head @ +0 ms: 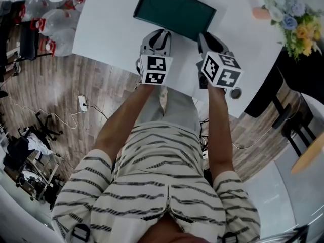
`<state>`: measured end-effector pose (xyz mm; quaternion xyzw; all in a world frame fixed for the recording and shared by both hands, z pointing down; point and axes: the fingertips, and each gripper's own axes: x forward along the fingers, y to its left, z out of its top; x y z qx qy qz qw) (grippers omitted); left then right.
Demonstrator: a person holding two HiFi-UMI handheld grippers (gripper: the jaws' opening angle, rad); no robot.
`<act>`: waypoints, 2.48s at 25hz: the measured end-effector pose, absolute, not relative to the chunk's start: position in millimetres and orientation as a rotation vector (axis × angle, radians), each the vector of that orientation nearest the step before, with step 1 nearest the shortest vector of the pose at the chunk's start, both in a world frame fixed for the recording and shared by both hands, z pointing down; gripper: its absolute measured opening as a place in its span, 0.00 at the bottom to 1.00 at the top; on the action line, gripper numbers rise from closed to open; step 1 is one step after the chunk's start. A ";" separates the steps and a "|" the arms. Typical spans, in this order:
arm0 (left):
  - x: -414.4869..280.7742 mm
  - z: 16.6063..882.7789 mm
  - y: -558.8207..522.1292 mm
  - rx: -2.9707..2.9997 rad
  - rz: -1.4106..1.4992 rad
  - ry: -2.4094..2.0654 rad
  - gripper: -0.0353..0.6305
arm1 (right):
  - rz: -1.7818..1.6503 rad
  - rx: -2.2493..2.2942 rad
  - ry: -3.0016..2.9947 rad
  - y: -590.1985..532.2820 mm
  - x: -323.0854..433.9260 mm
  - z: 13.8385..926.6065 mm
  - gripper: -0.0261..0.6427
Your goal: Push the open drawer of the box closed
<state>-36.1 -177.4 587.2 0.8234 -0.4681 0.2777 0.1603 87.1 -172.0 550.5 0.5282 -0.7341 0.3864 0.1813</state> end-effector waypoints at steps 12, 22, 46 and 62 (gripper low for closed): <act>-35.6 579.5 -179.7 2.344 0.793 -1.326 0.17 | 1.159 1.564 -2.082 -175.1 90.6 549.8 0.19; -39.9 542.9 -173.4 2.378 0.749 -1.343 0.13 | 1.120 1.620 -2.101 -165.2 94.3 523.8 0.22; -59.8 407.8 -146.7 2.476 0.475 -1.328 0.06 | 0.825 1.678 -2.312 -123.3 55.9 398.5 0.04; -50.7 339.7 -127.7 2.657 0.379 -1.312 0.06 | 0.525 1.786 -2.469 -109.0 47.9 335.0 0.04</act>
